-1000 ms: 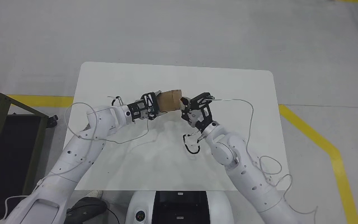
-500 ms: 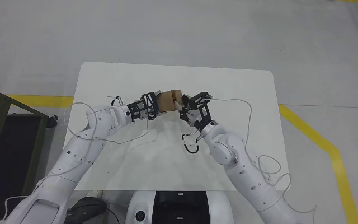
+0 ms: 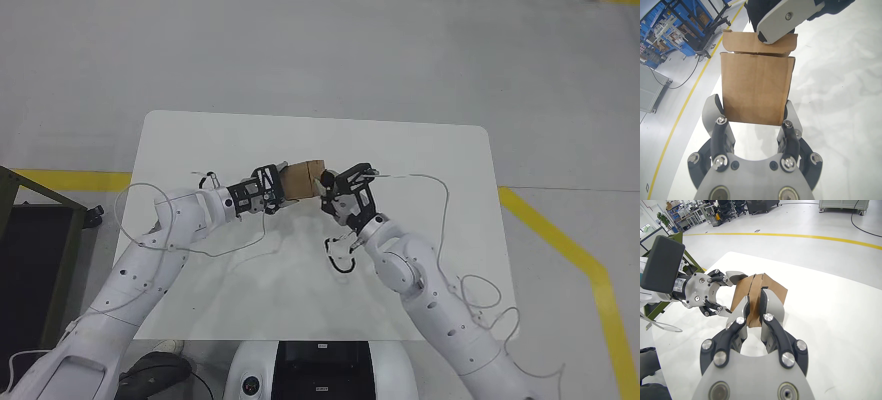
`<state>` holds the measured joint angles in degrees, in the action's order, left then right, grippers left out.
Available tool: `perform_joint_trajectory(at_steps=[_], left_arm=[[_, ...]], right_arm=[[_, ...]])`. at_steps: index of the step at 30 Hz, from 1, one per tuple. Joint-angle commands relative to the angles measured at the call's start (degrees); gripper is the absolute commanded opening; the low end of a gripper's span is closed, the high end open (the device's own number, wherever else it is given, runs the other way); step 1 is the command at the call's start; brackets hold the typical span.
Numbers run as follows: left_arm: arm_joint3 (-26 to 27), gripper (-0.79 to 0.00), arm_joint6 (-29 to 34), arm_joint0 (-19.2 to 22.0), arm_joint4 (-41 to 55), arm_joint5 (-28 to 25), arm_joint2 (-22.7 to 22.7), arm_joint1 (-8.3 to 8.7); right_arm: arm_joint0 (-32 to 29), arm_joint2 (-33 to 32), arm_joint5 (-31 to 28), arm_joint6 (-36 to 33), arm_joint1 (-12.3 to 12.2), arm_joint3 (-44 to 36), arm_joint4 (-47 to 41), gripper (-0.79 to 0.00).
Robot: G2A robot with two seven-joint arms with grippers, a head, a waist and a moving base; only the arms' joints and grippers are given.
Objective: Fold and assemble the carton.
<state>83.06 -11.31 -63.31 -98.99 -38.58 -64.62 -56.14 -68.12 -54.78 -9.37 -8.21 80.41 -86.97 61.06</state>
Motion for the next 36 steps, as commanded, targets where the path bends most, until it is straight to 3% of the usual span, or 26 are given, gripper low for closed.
perform_joint_trajectory(at_steps=[1, 6, 15, 26, 31, 36], left_arm=[[-0.05, -0.576, -0.03, 0.04, -0.01, -0.05, -0.02, -0.01], [-0.13, -0.576, -0.19, 0.08, -0.02, -0.19, -0.07, -0.02], [-0.16, -0.576, -0.56, 0.07, -0.09, -0.46, -0.21, -0.02], [-0.28, -0.576, -0.53, 0.32, -0.17, -0.67, 0.09, -0.14], [-0.47, -0.57, -0.22, 0.53, 0.03, -0.61, 0.28, -0.25], [-0.45, -0.57, -0.13, 0.64, 0.03, -0.84, 0.45, -0.31]], right_arm=[[0.13, 0.18, 0.06, -0.05, 0.09, 0.23, 0.01, -0.671], [0.56, 0.81, 0.59, -0.08, 0.34, 0.55, 0.5, -0.748], [0.8, 0.6, 1.37, 0.34, 0.54, 0.92, 1.24, -0.767], [1.28, 1.46, 0.53, 0.15, 0.95, 1.47, 1.12, -0.748], [1.39, 1.51, 0.39, 0.44, 1.08, 1.63, 1.05, -0.646], [1.11, 1.1, 0.47, 0.49, 1.05, 1.25, 1.57, -0.671]])
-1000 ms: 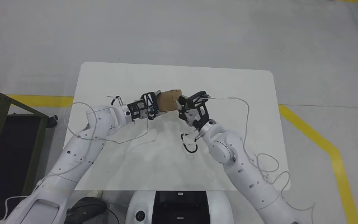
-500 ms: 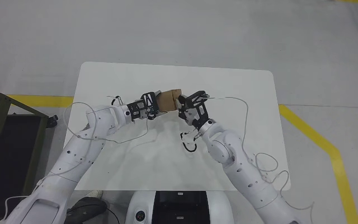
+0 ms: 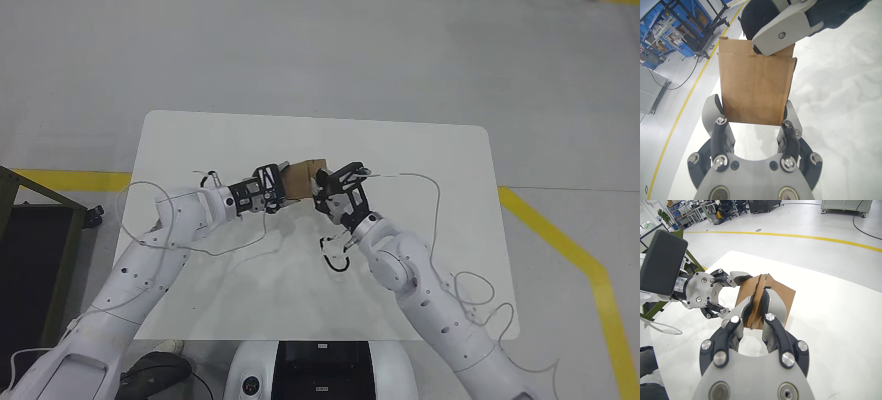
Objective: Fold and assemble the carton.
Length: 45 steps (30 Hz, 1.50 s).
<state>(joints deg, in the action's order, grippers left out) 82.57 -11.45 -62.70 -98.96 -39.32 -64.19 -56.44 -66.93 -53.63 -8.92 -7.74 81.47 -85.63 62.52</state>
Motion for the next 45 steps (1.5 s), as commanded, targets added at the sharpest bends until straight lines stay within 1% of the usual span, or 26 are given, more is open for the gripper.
perform_joint_trajectory(at_steps=[1, 9, 17, 19, 20, 21, 22, 23, 25, 32, 36, 39, 42, 45], left_arm=[[0.06, -0.573, 0.0, 0.04, -0.07, -0.09, 0.02, -0.01], [0.24, -0.576, 0.04, -0.13, 0.12, -0.48, -0.47, 0.08], [1.06, -0.582, 0.36, -0.5, 0.4, -0.32, -0.73, 0.09], [1.2, -0.585, 0.43, -0.58, 0.47, -0.38, -0.85, 0.11], [1.3, -0.585, 0.43, -0.61, 0.42, -0.36, -0.89, 0.12], [1.35, -0.582, 0.41, -0.65, 0.39, -0.34, -0.94, 0.13], [1.35, -0.582, 0.37, -0.69, 0.39, -0.36, -1.0, 0.15], [1.29, -0.582, 0.36, -0.74, 0.37, -0.37, -1.04, 0.15], [1.19, -0.579, 0.37, -0.8, 0.5, -0.31, -1.12, 0.16], [0.7, -0.579, 0.23, -0.8, 0.15, -0.23, -1.16, 0.16], [0.4, -0.579, 0.2, -0.71, 0.08, 0.01, -1.12, 0.13], [0.2, -0.579, 0.16, -0.63, 0.23, -0.07, -1.18, 0.11], [-0.5, -0.579, -0.29, -0.56, 1.22, -0.98, -1.3, 0.1], [-2.01, -0.585, -1.12, -0.06, 2.1, -2.79, -0.92, 0.03]], right_arm=[[-0.14, -0.09, 0.01, 0.03, 0.0, -0.13, 0.18, -0.677], [-0.66, -0.26, -0.25, 0.61, -0.01, -0.93, 1.33, -0.782], [0.68, 1.73, -0.79, 0.18, 0.67, 1.32, 0.78, -0.785], [1.02, 2.05, -0.79, 0.41, 0.84, 1.8, 0.67, -0.739], [1.16, 2.15, -0.83, 0.46, 0.9, 1.98, 0.65, -0.696], [1.26, 2.16, -0.78, 0.54, 0.95, 2.1, 0.59, -0.628], [1.31, 2.08, -0.72, 0.71, 0.97, 2.15, 0.61, -0.579], [1.28, 1.91, -0.61, 0.84, 0.97, 2.13, 0.64, -0.545], [1.05, 1.43, -0.51, 1.13, 0.9, 1.82, 0.75, -0.529], [-0.43, -0.42, -0.65, 1.15, 0.5, -0.28, 1.09, -0.557], [-1.07, -1.27, -0.88, 1.52, 0.34, -1.3, 1.02, -0.585], [-1.5, -1.93, -1.4, 1.89, 0.2, -2.05, 1.07, -0.622], [-1.9, -2.67, -2.53, 2.74, 0.01, -2.84, 1.17, -0.671], [-2.41, -3.31, -4.26, 3.19, -0.26, -4.59, 1.72, -0.671]])
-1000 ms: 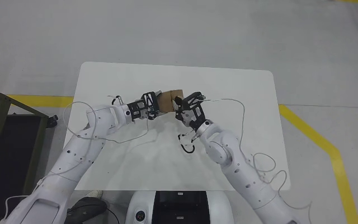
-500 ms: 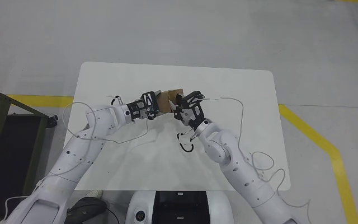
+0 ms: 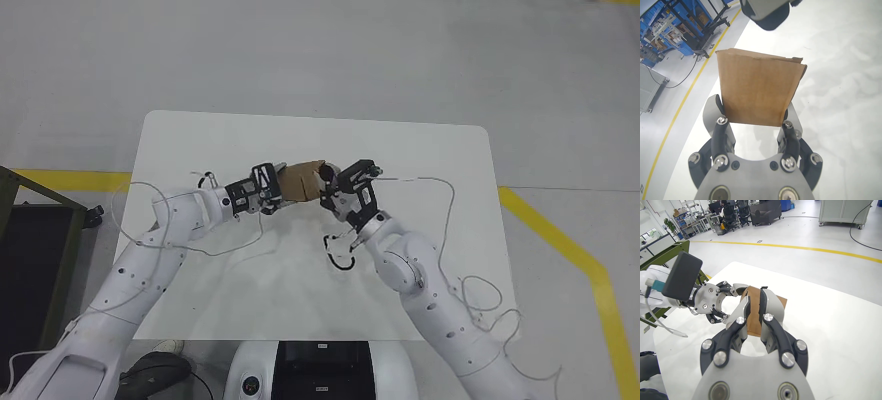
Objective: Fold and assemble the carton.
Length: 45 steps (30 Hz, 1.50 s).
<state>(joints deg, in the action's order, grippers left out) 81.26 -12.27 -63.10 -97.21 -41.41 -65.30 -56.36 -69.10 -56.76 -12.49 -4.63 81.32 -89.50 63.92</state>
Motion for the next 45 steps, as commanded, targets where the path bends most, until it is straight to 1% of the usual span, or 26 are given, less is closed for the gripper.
perform_joint_trajectory(at_steps=[1, 4, 8, 10, 13, 14, 15, 16, 17, 18, 20, 30, 32, 35, 40, 43, 45], left_arm=[[-1.2, -0.585, -0.36, 0.68, 0.59, -1.07, 0.42, -0.12], [-2.43, -0.585, -0.53, 1.63, 1.44, -2.5, 1.19, -0.34], [-4.61, -0.582, -2.08, 2.53, 3.41, -8.56, 2.16, -0.38], [-5.97, -0.563, -2.55, 3.09, 3.79, -12.2, 2.56, -0.29], [-7.32, -0.536, -2.06, 3.32, 2.69, -12.41, 3.32, -0.31], [-7.72, -0.505, -1.95, 3.37, 2.53, -12.52, 3.6, -0.34], [-8.12, -0.453, -1.76, 3.46, 2.38, -12.52, 3.82, -0.37], [-8.48, -0.382, -1.57, 3.53, 2.26, -12.26, 3.96, -0.4], [-8.81, -0.123, -1.31, 3.6, 2.12, -11.9, 4.05, -0.41], [-9.08, 0.0, -0.96, 3.65, 1.91, -11.54, 4.1, -0.42], [-9.52, 0.0, -0.54, 3.73, 1.9, -11.01, 3.97, -0.39], [-9.95, 0.0, 0.61, 2.36, 2.57, -8.32, 1.11, 0.37], [-9.7, 0.0, 0.35, 1.86, 3.16, -8.28, -0.15, 0.7], [-8.53, 0.0, -0.41, 0.56, 4.27, -7.94, -2.97, 1.39], [-5.52, 0.0, -2.84, -2.6, 8.15, -9.03, -8.21, 2.55], [-3.81, 0.0, -3.76, -3.84, 11.2, -11.1, -10.21, 2.95], [-2.49, 0.0, -3.78, -4.35, 12.44, -12.2, -10.74, 3.08]], right_arm=[[-0.55, -0.3, -1.26, 0.16, -0.21, -1.34, 0.74, -0.665], [-1.37, -1.04, -3.16, -0.18, -0.62, -2.53, 1.94, -0.656], [-2.09, -2.42, -8.41, -2.58, -1.4, -3.15, 3.11, -0.671], [-2.6, -3.39, -10.62, -3.61, -1.8, -3.31, 3.14, -0.668], [-3.65, -4.61, -12.75, -4.6, -2.32, -3.81, 3.21, -0.659], [-3.93, -4.89, -13.47, -4.72, -2.47, -4.04, 3.38, -0.653], [-4.13, -5.09, -14.42, -4.86, -2.61, -4.22, 3.44, -0.637], [-4.33, -5.37, -15.17, -4.8, -2.74, -4.31, 3.38, -0.622], [-4.48, -5.63, -15.67, -4.82, -2.87, -4.42, 3.57, -0.597], [-4.54, -5.81, -16.43, -4.72, -3.0, -4.62, 3.94, -0.57], [-4.74, -6.24, -17.31, -4.6, -3.24, -4.88, 4.66, -0.511], [-4.59, -7.08, -22.48, -3.21, -4.17, -5.48, 6.7, -0.48], [-4.34, -7.05, -23.88, -3.06, -4.34, -5.14, 7.02, -0.465], [-3.53, -6.76, -25.28, -3.3, -4.52, -4.38, 7.72, -0.416], [-1.29, -5.33, -25.04, -3.08, -4.31, -1.6, 7.09, -0.499], [-0.36, -4.58, -24.77, -2.52, -4.18, -0.24, 6.41, -0.517], [-0.09, -4.28, -24.56, -2.27, -4.16, 0.36, 6.18, -0.529]])
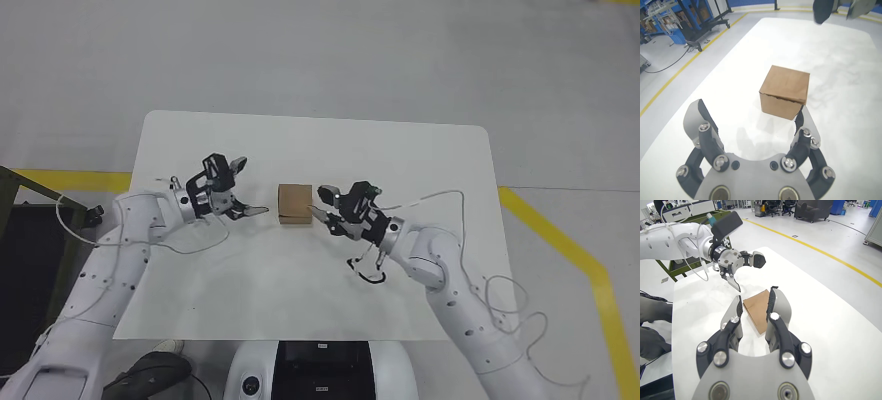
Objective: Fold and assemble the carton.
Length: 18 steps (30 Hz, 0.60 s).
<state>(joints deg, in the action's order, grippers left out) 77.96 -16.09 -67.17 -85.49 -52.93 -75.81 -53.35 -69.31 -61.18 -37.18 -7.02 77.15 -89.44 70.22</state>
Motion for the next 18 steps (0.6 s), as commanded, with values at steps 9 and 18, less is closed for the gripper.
perform_joint_trajectory(at_steps=[9, 18], left_arm=[[2.54, 0.0, 5.81, 1.17, 2.16, -0.6, 2.94, -0.49], [1.51, 0.0, 10.19, 2.43, 2.23, 2.69, 5.19, -1.06]], right_arm=[[-0.79, -0.38, 0.44, 1.07, -0.45, 0.04, -0.4, -0.545], [-2.11, -1.23, 0.63, 1.69, -1.02, -0.95, -0.37, -0.551]])
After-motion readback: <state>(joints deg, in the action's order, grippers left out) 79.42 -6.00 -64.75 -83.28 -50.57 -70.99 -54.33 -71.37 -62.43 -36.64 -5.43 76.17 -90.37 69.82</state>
